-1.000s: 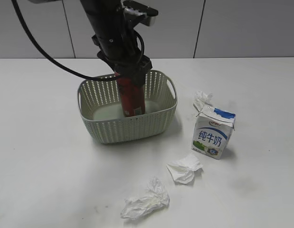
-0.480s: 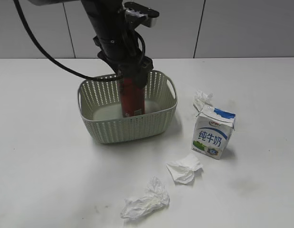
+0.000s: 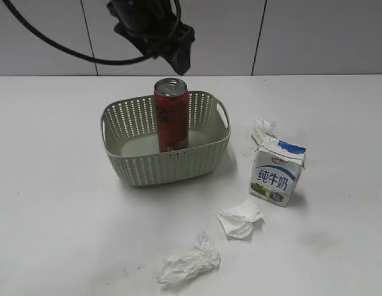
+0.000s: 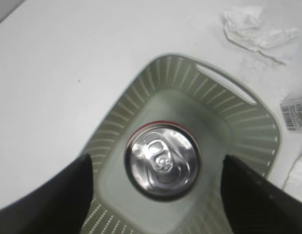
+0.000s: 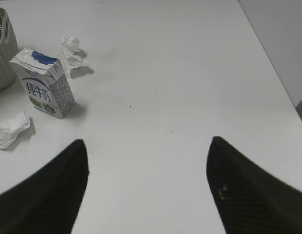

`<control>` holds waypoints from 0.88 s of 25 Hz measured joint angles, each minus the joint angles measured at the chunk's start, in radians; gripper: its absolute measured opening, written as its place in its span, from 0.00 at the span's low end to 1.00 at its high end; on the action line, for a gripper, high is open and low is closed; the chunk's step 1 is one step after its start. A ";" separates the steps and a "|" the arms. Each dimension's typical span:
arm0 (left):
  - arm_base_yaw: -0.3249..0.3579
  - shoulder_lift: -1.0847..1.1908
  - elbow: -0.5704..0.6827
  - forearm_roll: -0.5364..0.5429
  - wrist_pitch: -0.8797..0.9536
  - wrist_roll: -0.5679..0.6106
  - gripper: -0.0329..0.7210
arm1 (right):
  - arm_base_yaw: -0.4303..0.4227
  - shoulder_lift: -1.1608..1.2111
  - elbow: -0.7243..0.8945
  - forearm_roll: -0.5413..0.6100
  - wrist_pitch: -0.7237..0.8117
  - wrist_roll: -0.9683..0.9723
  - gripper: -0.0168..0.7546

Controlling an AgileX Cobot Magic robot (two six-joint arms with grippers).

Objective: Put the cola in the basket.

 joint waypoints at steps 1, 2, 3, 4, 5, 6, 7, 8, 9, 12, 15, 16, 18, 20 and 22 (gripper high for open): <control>0.007 -0.015 -0.010 -0.001 0.010 0.000 0.87 | 0.000 0.000 0.000 0.000 0.000 0.000 0.76; 0.015 -0.028 -0.014 -0.001 0.019 0.000 0.87 | 0.000 0.000 0.000 0.000 0.000 0.000 0.76; 0.027 -0.044 -0.017 -0.001 0.026 0.000 0.87 | 0.000 0.000 0.000 0.000 0.000 0.000 0.76; 0.038 -0.060 -0.017 -0.001 0.036 0.000 0.86 | 0.000 0.000 0.000 0.000 0.000 0.000 0.76; 0.055 -0.075 -0.019 -0.001 0.047 0.000 0.86 | 0.000 0.000 0.000 0.000 0.000 0.000 0.76; 0.075 -0.086 -0.020 -0.001 0.059 0.000 0.85 | 0.000 0.000 0.000 0.000 0.000 0.000 0.76; 0.100 -0.097 -0.021 -0.001 0.066 0.000 0.84 | 0.000 0.000 0.000 0.000 0.000 0.000 0.76; 0.121 -0.106 -0.021 -0.001 0.072 0.000 0.83 | 0.000 0.000 0.000 0.000 0.000 0.000 0.76; 0.149 -0.111 -0.021 -0.001 0.076 0.000 0.83 | 0.000 0.000 0.000 0.000 0.000 0.000 0.76; 0.232 -0.134 -0.020 0.001 0.078 0.000 0.82 | 0.000 0.000 0.000 0.000 0.000 0.000 0.76; 0.315 -0.168 -0.018 0.011 0.078 0.000 0.81 | 0.000 0.000 0.000 0.000 0.000 0.000 0.76; 0.344 -0.180 -0.014 0.014 0.078 0.000 0.81 | 0.000 0.000 0.000 0.000 0.000 0.000 0.76; 0.396 -0.214 0.014 0.017 0.078 0.000 0.80 | 0.000 0.000 0.000 0.000 0.000 0.000 0.76; 0.452 -0.247 0.057 0.017 0.078 0.000 0.80 | 0.000 0.000 0.000 0.000 0.000 0.000 0.76; 0.501 -0.281 0.115 0.018 0.078 -0.007 0.80 | 0.000 0.000 0.000 0.000 0.000 0.000 0.76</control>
